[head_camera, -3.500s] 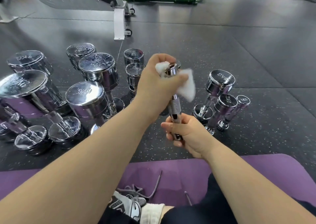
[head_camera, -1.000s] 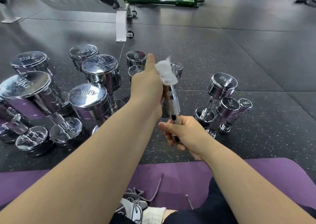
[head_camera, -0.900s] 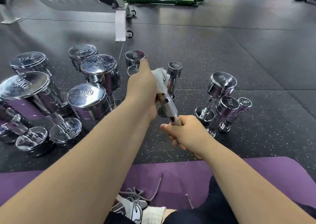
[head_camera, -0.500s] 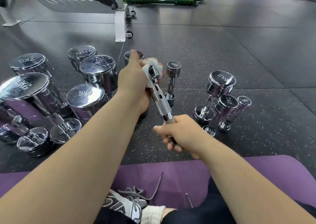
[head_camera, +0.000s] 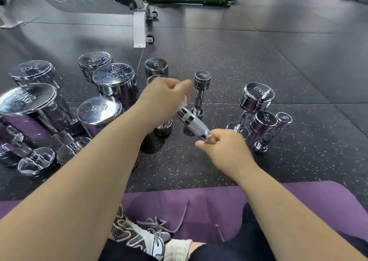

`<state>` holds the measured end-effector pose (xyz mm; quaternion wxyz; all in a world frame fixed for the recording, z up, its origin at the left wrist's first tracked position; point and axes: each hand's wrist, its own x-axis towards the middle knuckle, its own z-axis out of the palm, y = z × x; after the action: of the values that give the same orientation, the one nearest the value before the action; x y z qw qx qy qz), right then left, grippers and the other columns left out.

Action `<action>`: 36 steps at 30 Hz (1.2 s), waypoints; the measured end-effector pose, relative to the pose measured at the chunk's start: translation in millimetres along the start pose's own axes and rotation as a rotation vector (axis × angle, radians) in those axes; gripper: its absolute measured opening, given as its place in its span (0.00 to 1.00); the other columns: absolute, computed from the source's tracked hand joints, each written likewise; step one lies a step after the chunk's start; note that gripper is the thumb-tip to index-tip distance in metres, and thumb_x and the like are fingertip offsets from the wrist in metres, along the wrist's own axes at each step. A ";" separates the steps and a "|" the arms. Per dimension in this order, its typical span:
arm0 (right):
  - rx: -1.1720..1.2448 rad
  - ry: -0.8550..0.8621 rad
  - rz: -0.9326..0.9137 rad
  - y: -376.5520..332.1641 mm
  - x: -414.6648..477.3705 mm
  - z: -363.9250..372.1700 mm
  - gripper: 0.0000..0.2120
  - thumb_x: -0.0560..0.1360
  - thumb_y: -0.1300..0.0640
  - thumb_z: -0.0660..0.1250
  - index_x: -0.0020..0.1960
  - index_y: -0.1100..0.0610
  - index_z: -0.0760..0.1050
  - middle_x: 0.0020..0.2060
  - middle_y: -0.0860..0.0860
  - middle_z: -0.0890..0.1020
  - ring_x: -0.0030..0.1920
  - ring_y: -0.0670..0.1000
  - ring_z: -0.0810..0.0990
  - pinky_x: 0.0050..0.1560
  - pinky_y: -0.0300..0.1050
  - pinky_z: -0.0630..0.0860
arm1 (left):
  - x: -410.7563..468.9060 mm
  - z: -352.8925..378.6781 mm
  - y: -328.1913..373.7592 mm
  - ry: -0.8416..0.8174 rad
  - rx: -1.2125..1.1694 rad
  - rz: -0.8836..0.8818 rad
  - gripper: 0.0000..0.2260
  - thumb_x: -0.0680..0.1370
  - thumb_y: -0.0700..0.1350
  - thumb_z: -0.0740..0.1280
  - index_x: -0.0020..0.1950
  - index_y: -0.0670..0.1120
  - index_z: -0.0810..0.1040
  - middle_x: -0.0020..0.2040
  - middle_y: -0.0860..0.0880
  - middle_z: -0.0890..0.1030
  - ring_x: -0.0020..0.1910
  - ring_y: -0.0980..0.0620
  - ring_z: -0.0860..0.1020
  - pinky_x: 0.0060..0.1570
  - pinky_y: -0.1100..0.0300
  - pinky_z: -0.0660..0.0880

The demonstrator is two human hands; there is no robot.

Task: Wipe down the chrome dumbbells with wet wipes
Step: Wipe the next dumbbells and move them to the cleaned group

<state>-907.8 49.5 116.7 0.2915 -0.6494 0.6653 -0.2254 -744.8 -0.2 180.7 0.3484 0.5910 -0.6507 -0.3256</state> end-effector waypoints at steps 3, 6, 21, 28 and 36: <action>-0.224 0.386 -0.209 13.5 8.2 -13.0 0.19 0.73 0.59 0.71 0.28 0.55 0.65 0.31 0.51 0.71 0.33 0.57 0.70 0.32 0.48 0.63 | -3.8 -0.8 -4.5 -0.105 0.180 -0.084 0.29 0.82 0.61 0.53 0.33 0.42 0.76 0.28 0.50 0.76 0.28 0.51 0.72 0.37 0.58 0.69; -0.082 0.392 -0.306 22.5 14.2 -18.3 0.12 0.71 0.61 0.73 0.32 0.60 0.72 0.32 0.53 0.72 0.34 0.57 0.71 0.36 0.51 0.67 | -7.9 -6.2 4.0 -0.256 -0.079 -0.153 0.28 0.82 0.64 0.51 0.36 0.44 0.75 0.28 0.49 0.76 0.25 0.52 0.72 0.35 0.57 0.68; 0.363 -0.307 -0.004 -1.7 -1.6 -33.7 0.14 0.76 0.44 0.69 0.39 0.53 0.76 0.29 0.43 0.79 0.29 0.40 0.75 0.33 0.33 0.71 | -6.3 35.6 42.1 0.122 -0.388 0.179 0.12 0.71 0.55 0.73 0.41 0.52 0.72 0.26 0.59 0.73 0.26 0.58 0.69 0.30 0.63 0.67; -0.147 -0.185 -0.160 30.4 -4.4 -133.4 0.11 0.72 0.47 0.70 0.40 0.55 0.80 0.34 0.46 0.83 0.39 0.44 0.80 0.46 0.43 0.76 | -17.7 118.1 111.3 -0.026 -0.143 0.283 0.12 0.76 0.58 0.68 0.40 0.54 0.69 0.30 0.57 0.75 0.28 0.63 0.71 0.33 0.69 0.67; -0.006 -0.017 0.052 169.0 -0.3 -137.8 0.07 0.72 0.58 0.75 0.46 0.60 0.79 0.38 0.49 0.81 0.44 0.50 0.79 0.54 0.40 0.73 | -11.5 199.4 65.8 0.220 -0.319 0.003 0.15 0.81 0.43 0.58 0.35 0.43 0.73 0.26 0.55 0.71 0.23 0.61 0.67 0.25 0.69 0.63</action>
<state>-1125.3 48.2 102.4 0.3011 -0.6345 0.6801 -0.2101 -946.9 19.5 126.2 0.5072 0.5596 -0.5495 -0.3573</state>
